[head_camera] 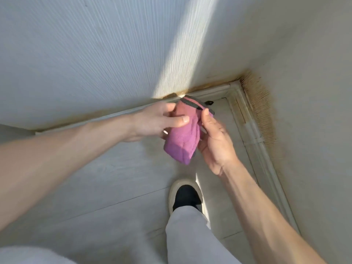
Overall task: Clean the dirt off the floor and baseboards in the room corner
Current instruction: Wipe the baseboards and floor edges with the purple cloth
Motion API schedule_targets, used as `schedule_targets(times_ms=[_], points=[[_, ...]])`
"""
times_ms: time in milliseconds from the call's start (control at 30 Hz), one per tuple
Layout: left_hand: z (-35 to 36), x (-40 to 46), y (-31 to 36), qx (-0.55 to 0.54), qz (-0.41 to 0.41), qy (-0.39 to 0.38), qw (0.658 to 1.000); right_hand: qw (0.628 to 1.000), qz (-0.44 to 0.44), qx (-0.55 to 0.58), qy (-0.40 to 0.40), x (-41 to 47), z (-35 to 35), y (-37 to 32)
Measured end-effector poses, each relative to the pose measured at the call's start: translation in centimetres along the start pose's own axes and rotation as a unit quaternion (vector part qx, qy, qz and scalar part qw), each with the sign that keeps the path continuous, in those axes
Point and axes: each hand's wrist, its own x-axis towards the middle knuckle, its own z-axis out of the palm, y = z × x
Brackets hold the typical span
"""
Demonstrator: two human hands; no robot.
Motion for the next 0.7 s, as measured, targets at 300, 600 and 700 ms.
schedule_targets(times_ms=[300, 600, 700], points=[[2.0, 1.3, -1.8, -0.048, -0.005, 0.063, 0.997, 0.977, -0.125, -0.114, 0.13, -0.7, -1.0, 1.2], [5.6, 2.9, -3.7, -0.123, 0.066, 0.09, 0.986, 0.974, -0.075, -0.138, 0.161, -0.6, -3.2, 1.1], [6.4, 2.8, -4.3, -0.133, 0.085, 0.097, 0.983, 0.987, -0.018, -0.078, 0.14, -0.6, -3.9, 1.5]])
